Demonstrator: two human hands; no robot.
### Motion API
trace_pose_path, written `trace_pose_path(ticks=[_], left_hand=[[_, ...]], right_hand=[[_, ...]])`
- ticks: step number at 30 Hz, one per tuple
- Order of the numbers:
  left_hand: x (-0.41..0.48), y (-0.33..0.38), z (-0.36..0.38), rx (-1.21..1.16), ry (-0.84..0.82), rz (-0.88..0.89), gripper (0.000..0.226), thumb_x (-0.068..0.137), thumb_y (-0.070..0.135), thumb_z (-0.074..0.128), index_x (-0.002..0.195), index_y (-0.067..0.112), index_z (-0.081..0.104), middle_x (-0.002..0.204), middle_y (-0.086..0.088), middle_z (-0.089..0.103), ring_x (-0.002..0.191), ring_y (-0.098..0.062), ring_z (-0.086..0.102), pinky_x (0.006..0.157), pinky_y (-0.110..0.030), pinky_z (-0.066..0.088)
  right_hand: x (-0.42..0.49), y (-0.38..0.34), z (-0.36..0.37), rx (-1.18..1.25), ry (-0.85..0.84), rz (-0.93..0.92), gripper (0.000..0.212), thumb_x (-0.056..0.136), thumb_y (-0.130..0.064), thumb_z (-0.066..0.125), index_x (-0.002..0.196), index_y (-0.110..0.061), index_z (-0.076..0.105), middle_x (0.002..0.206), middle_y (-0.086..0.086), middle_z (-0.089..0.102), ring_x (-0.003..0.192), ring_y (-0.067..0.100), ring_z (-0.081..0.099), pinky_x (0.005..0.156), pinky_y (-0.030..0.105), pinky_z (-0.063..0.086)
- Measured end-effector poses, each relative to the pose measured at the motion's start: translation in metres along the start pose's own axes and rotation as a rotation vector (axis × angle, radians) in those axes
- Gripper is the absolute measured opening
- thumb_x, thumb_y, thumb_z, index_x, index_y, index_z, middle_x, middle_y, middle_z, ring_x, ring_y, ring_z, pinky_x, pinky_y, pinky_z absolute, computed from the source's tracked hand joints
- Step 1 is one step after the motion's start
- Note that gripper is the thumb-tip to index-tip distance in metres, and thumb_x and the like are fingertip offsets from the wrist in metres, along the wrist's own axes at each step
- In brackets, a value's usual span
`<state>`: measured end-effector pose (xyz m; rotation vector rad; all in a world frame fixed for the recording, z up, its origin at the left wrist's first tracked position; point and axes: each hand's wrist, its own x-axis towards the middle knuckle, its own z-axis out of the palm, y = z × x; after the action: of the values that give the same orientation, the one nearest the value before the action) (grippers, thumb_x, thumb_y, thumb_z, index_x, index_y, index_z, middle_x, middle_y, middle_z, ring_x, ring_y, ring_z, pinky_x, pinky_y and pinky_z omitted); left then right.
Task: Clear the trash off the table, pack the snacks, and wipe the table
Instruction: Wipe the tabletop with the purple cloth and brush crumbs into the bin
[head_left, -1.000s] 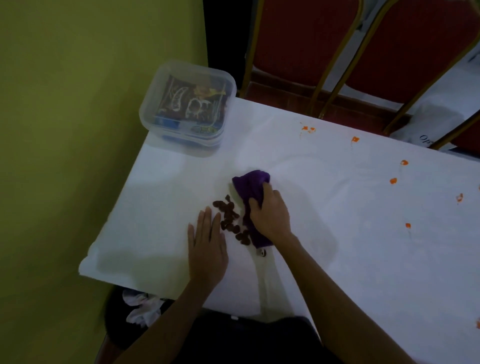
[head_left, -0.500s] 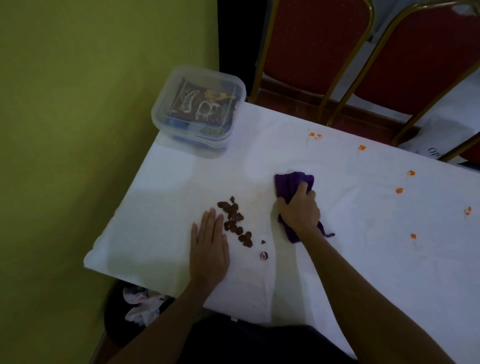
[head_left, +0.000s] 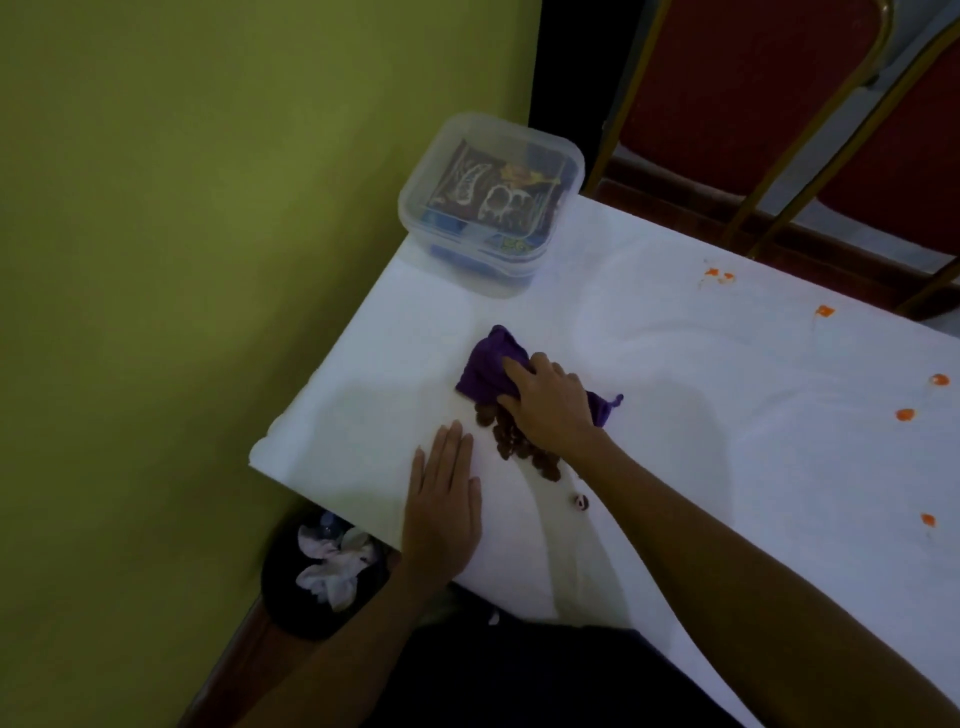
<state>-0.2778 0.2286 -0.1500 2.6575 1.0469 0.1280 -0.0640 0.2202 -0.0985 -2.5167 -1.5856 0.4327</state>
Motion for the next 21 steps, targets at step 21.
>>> trace_pose_path(ticks=[21], left_hand=[[-0.034,-0.004,-0.011,-0.089,0.017,-0.094,0.053,0.101,0.026,0.031,0.149,0.006,0.038,0.158,-0.011,0.033,0.147,-0.024,0.03,0.118,-0.045,0.031]], right_hand=[[-0.097,-0.021,0.014,0.33,0.084,0.586,0.031,0.104,-0.039,0.04,0.114,-0.01,0.04,0.1,0.013,0.063,0.081,0.032,0.064,0.065,0.037,0.047]])
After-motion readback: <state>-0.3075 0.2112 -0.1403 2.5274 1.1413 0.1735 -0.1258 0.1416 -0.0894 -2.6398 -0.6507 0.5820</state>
